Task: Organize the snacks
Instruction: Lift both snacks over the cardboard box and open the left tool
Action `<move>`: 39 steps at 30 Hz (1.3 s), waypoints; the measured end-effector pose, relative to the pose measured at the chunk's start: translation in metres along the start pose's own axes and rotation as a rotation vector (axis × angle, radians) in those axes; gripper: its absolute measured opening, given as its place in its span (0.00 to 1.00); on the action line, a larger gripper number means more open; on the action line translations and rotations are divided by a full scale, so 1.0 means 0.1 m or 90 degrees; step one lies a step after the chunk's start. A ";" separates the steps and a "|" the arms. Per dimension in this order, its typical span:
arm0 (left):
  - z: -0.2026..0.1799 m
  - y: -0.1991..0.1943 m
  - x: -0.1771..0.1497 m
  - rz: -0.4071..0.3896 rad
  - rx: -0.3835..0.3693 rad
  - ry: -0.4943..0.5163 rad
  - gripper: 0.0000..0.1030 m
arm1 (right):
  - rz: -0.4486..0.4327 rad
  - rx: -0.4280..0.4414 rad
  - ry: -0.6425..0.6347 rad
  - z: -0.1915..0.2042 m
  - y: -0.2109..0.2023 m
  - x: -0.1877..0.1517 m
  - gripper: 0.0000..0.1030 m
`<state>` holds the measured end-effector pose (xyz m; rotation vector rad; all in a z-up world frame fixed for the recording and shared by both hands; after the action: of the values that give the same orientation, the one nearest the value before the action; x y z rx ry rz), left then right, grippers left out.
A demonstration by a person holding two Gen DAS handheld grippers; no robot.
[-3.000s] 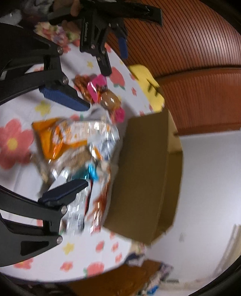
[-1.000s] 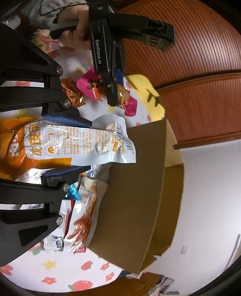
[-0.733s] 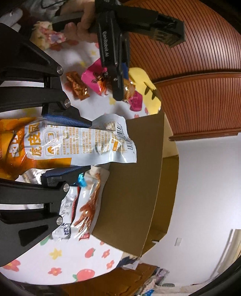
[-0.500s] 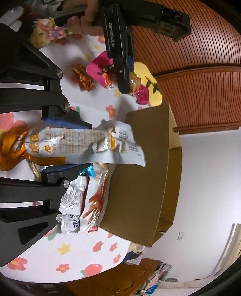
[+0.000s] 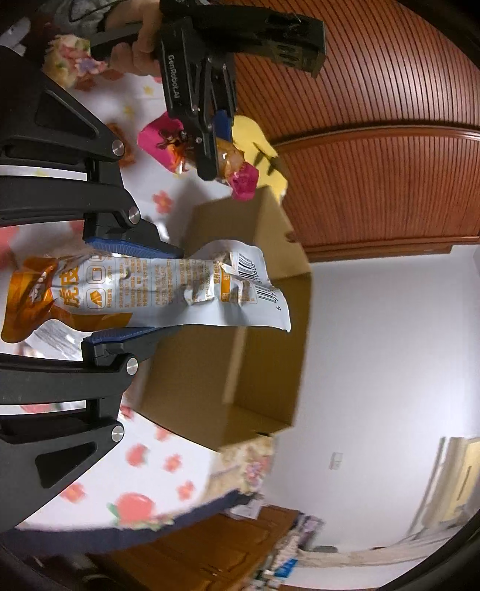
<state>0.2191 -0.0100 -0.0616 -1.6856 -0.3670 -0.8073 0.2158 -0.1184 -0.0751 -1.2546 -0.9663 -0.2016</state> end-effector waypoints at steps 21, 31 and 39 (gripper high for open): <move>0.41 0.30 1.19 -0.036 0.020 0.017 0.36 | -0.063 -0.069 -0.044 -0.49 0.28 1.29 0.31; 0.36 0.73 1.27 -0.005 0.006 0.022 0.36 | -0.058 -0.090 -0.050 -0.67 0.74 1.37 0.31; 0.27 0.87 1.21 0.017 0.005 0.034 0.37 | -0.024 -0.075 -0.052 -0.61 0.92 1.21 0.31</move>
<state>0.3686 -0.0295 -0.0452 -1.6555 -0.3107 -0.8287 0.3771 -0.0952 -0.0542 -1.3616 -1.0624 -0.2413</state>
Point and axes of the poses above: each gripper's, at about its wrist camera, not at the fingertips, and y roughly the way its jaws point, z to its left, x to its top, the point moved 10 cm from there along y, roughly the way its jaws point, and after that the axes turned 14 degrees about z, right-handed, at the moved point
